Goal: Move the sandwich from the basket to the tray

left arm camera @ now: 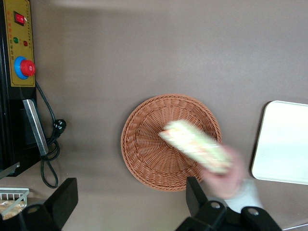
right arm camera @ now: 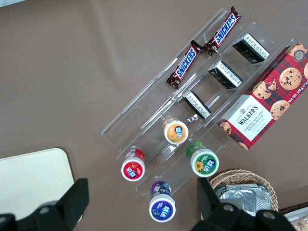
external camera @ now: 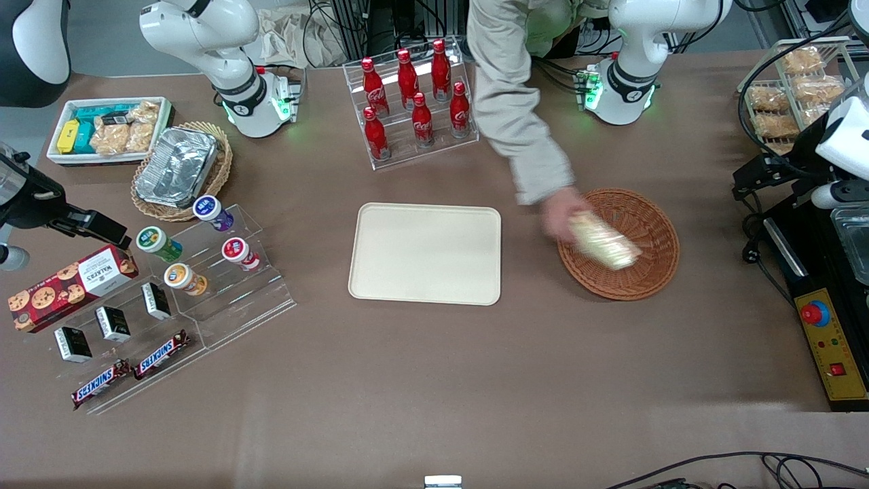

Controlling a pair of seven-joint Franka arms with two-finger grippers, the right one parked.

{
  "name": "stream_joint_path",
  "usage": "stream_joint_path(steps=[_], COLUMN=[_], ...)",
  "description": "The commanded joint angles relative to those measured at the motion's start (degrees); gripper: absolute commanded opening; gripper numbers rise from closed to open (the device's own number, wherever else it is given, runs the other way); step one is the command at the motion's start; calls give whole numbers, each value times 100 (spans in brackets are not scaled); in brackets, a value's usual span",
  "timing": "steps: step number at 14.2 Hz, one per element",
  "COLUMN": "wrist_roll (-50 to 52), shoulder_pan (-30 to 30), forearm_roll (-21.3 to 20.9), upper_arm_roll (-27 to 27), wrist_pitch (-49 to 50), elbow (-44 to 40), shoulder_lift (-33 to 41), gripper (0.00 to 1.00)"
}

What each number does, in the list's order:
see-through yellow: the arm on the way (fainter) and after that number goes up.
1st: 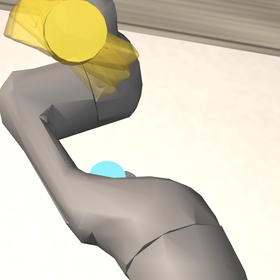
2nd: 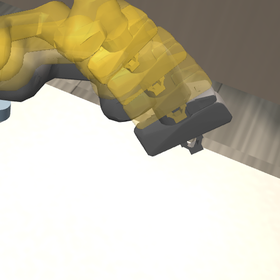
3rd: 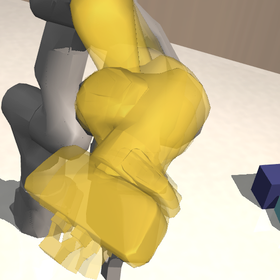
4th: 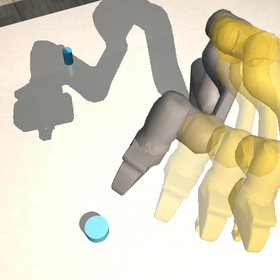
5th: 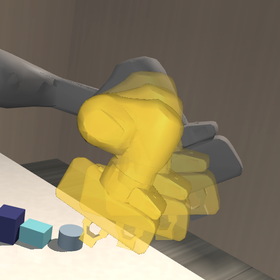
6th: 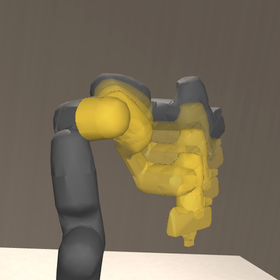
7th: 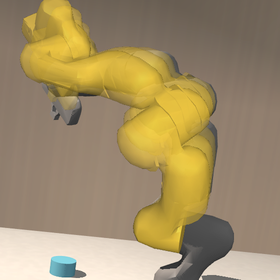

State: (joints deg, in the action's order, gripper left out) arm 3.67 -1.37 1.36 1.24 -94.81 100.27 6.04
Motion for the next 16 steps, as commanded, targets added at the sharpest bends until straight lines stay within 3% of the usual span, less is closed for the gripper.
stream_joint_path(steps=[1, 6, 9, 12, 16], wrist_roll=[-33, -16, 46, 335, 1537], shoulder_pan=[-65, -74, -100, -144, -153], forearm_roll=[66, 83, 382, 392, 365], upper_arm_roll=[52, 61, 52, 26, -255], wrist_pitch=[6, 85, 130, -719, -2521], elbow=[-69, 62, 754, 1799, 3313], shoulder_lift=[-24, 2, 264, 651, 987], gripper=[100, 100, 100, 100, 100])
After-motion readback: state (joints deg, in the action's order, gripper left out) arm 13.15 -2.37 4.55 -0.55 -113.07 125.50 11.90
